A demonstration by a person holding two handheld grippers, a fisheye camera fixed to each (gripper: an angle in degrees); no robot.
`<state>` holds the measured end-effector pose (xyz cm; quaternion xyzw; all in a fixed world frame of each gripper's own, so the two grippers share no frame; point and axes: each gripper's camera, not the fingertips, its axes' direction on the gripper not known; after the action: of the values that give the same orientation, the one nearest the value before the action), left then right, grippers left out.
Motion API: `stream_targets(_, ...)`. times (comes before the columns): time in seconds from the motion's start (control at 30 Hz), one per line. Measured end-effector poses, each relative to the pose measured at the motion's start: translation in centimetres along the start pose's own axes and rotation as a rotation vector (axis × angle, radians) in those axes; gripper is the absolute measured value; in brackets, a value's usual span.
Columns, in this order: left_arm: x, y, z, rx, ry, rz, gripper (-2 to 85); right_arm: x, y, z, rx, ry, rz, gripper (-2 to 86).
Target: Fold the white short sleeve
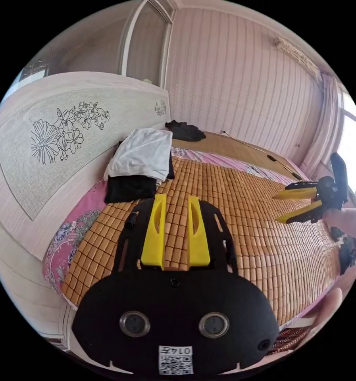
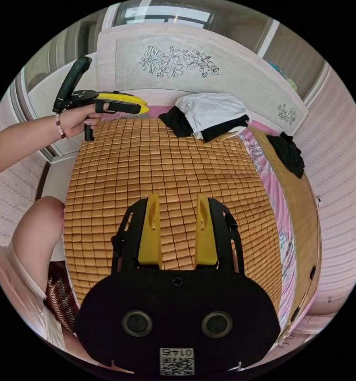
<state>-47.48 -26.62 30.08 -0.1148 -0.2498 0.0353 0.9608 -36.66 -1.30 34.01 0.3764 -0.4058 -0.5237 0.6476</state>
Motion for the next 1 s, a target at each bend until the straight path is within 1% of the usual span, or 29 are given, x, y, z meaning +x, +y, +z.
stream_targets(0.07,-3.0,-2.0,3.0,-0.024,0.003,-0.063,9.0,0.4,-4.1,5.2,0.047,0.003,0.018,11.8)
stream_targets(0.2,-7.9,-5.8,8.7,-0.058,0.014,-0.166,11.4,1.7,-9.1,12.0,0.064,-0.026,0.078,11.1)
stream_targets(0.27,-9.1,-7.3,10.5,-0.068,0.029,-0.192,13.0,1.9,-11.7,15.9,0.059,0.025,0.043,10.9)
stream_targets(0.33,-10.4,-9.0,13.2,-0.105,0.1,-0.275,14.8,2.3,-13.3,18.5,0.044,0.074,0.031,10.6)
stream_targets(0.4,-10.9,-10.0,15.1,-0.158,0.143,-0.296,14.8,3.0,-14.6,20.9,0.002,0.053,0.046,10.5)
stream_targets(0.43,-10.6,-10.4,16.1,-0.203,0.073,-0.259,13.8,3.6,-15.0,22.3,-0.043,-0.003,0.067,9.9)
stream_targets(0.47,-10.3,-10.6,16.3,-0.218,0.046,-0.214,13.0,4.0,-15.0,23.4,-0.12,-0.034,0.099,8.7)
stream_targets(0.5,-9.9,-10.8,16.6,-0.235,0.013,-0.14,11.5,4.1,-14.9,23.7,-0.152,-0.037,0.105,6.0)
stream_targets(0.53,-9.9,-10.8,16.3,-0.223,0.022,-0.123,10.0,4.1,-14.6,23.6,-0.173,-0.014,0.105,0.6)
stream_targets(0.6,-10.0,-10.3,14.9,-0.158,0.054,-0.115,5.8,4.1,-13.6,22.1,-0.122,-0.033,0.075,-0.4)
stream_targets(0.7,-9.6,-10.3,11.8,-0.086,0.079,-0.1,4.8,4.5,-11.7,18.1,-0.046,-0.078,0.048,-0.8)
stream_targets(0.77,-8.6,-10.9,9.3,-0.034,0.095,-0.058,4.5,5.1,-9.9,13.7,0.032,-0.086,0.046,-0.9)
stream_targets(0.8,-7.3,-11.6,7.4,0.016,0.12,-0.011,4.3,5.2,-9.4,12.3,0.059,-0.094,0.05,-0.9)
stream_targets(0.87,-4.7,-12.9,4.2,0.079,0.155,0.077,4.2,6.0,-6.7,6.0,0.178,-0.121,0.071,-1.0)
stream_targets(0.9,-2.5,-13.7,2.0,0.113,0.191,0.139,4.2,6.1,-5.7,4.2,0.214,-0.134,0.084,-1.0)
stream_targets(0.97,1.4,-14.1,-1.0,0.15,0.272,0.237,4.2,6.6,0.0,-2.9,0.347,-0.185,0.143,-1.0)
stream_targets(1.0,4.3,-13.8,-2.6,0.155,0.325,0.313,4.2,6.5,1.7,-4.6,0.363,-0.188,0.157,-1.0)
